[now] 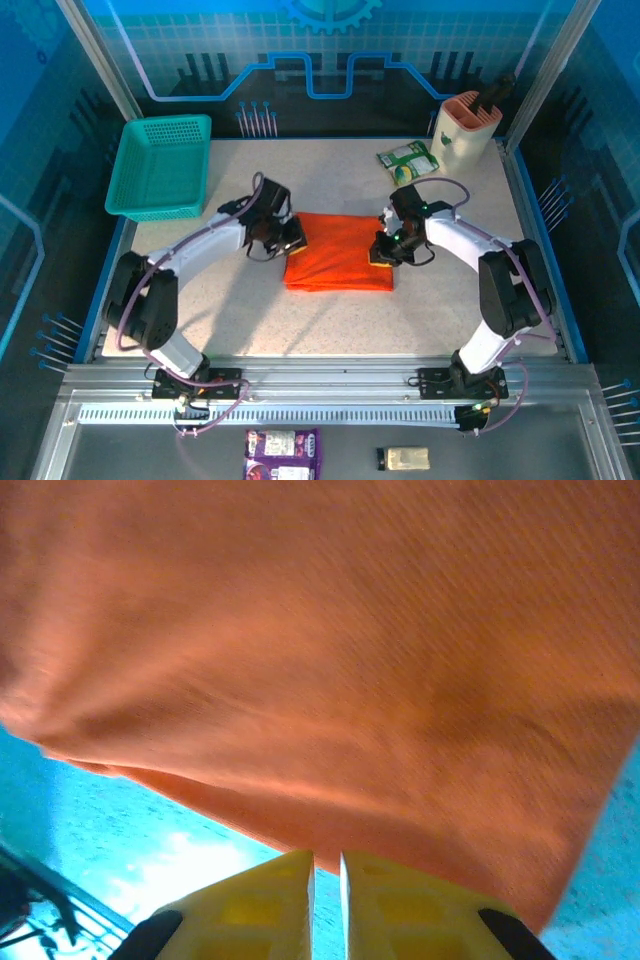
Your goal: Fold the inside-out t-shirt
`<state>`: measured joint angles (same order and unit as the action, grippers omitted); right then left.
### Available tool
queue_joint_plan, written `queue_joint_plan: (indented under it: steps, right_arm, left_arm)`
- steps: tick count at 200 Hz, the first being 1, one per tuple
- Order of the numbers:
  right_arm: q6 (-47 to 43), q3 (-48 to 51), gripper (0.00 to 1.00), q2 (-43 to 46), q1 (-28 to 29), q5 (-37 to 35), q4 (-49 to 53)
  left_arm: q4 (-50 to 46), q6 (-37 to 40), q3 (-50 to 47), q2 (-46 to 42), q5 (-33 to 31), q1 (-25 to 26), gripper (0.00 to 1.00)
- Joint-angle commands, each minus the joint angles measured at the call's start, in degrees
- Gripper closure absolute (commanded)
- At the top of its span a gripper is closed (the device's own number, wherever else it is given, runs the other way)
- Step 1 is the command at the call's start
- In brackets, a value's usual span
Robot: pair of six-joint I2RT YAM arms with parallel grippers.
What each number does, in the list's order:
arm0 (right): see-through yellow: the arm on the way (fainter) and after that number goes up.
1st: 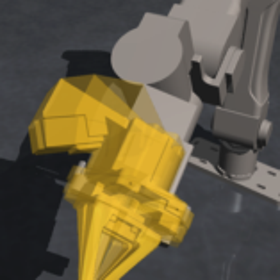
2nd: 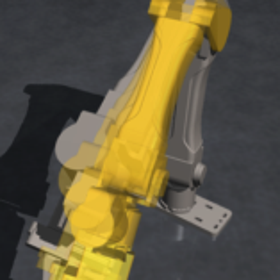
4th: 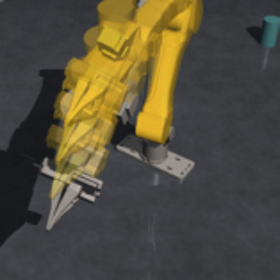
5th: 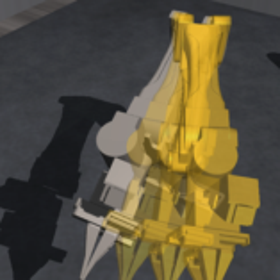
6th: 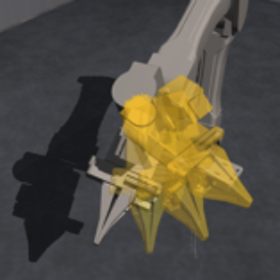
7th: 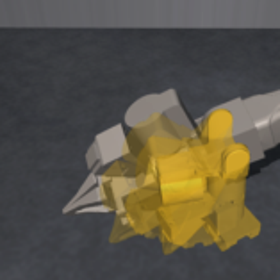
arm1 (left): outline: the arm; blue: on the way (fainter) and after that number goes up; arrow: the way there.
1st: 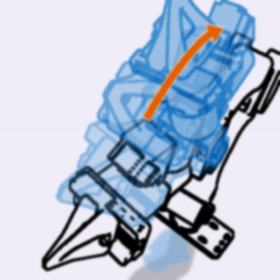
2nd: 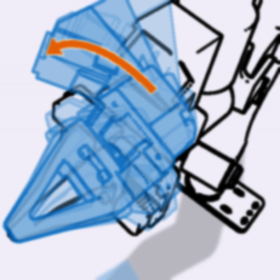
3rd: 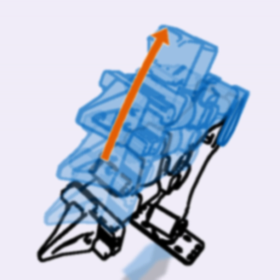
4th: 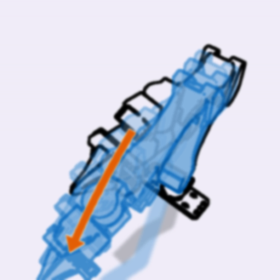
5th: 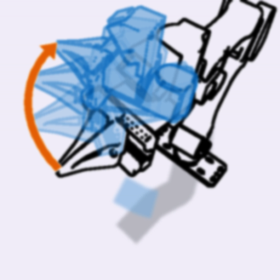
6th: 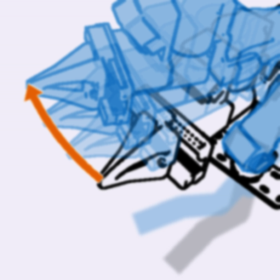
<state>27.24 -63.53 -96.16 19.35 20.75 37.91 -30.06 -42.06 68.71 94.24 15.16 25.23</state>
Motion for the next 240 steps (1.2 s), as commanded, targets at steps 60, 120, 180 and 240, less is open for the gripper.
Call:
queue_joint_plan:
  steps: [60, 120, 180, 240]
  right_arm:
    - [-0.13, -4.83, 0.81, -13.35, -6.36, 3.54, -4.47]
    - [-1.14, -5.52, 0.81, -9.91, -8.41, 3.31, -2.72]
    - [-1.79, -19.89, 0.8, -17.9, -10.17, 7.81, -1.78]
    - [-1.06, -31.05, 0.8, -30.13, -11.51, 8.67, -0.28]
  left_arm:
    - [-8.25, 7.61, 15.58, 21.77, -12.9, -1.43, 0.97]
    - [-6.0, 8.31, 11.23, 18.11, -13.96, -3.35, 0.97]
    - [-5.32, 8.3, 22.61, 20.18, -8.75, -4.57, 0.94]
    - [-7.84, 8.12, 27.39, 30.22, -14.32, -7.23, 0.95]
